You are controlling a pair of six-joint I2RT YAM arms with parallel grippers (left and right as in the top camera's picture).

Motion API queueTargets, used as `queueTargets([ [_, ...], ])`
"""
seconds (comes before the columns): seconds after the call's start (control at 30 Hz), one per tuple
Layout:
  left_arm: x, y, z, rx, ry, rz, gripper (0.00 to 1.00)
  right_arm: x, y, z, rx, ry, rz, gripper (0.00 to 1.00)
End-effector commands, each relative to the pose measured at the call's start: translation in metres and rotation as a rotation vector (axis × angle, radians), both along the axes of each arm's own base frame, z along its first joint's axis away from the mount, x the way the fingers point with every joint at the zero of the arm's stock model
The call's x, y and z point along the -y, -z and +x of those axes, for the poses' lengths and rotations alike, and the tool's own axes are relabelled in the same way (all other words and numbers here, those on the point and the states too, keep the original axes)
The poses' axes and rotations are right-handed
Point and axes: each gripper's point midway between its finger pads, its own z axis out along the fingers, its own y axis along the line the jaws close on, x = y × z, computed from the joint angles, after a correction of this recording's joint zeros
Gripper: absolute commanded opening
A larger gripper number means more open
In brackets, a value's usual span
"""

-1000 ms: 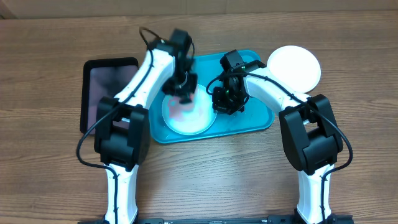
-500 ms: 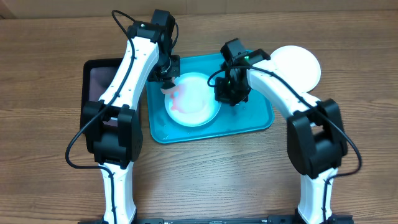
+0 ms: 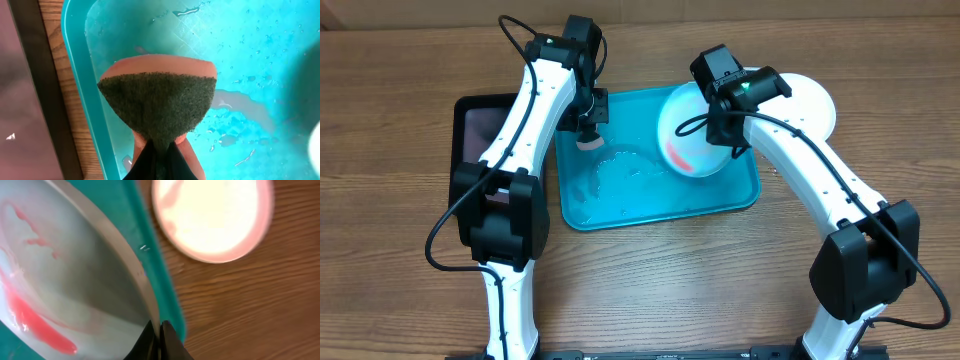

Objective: Clean dirty plates on tray and stack at the side
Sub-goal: 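Lift the pale blue plate with the right gripper and carry it right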

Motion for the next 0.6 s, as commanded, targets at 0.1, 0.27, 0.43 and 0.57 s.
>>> queueTargets([
  [0.1, -0.002, 0.0, 0.0, 0.004, -0.02, 0.013, 0.04, 0.026, -0.037, 0.001, 0.168, 0.121, -0.222, 0.04],
  [0.27, -0.001, -0.001, 0.0, 0.003, -0.02, 0.01, 0.04, 0.024, -0.066, -0.011, 0.28, 0.139, -0.377, 0.04],
  [0.43, 0.0, 0.0, 0.0, 0.002, -0.019, 0.005, 0.04, 0.011, -0.09, -0.019, 0.398, 0.123, -0.484, 0.04],
  [0.57, -0.001, 0.0, -0.001, -0.002, -0.019, 0.007, 0.04, 0.003, -0.115, -0.029, 0.529, 0.124, -0.574, 0.04],
])
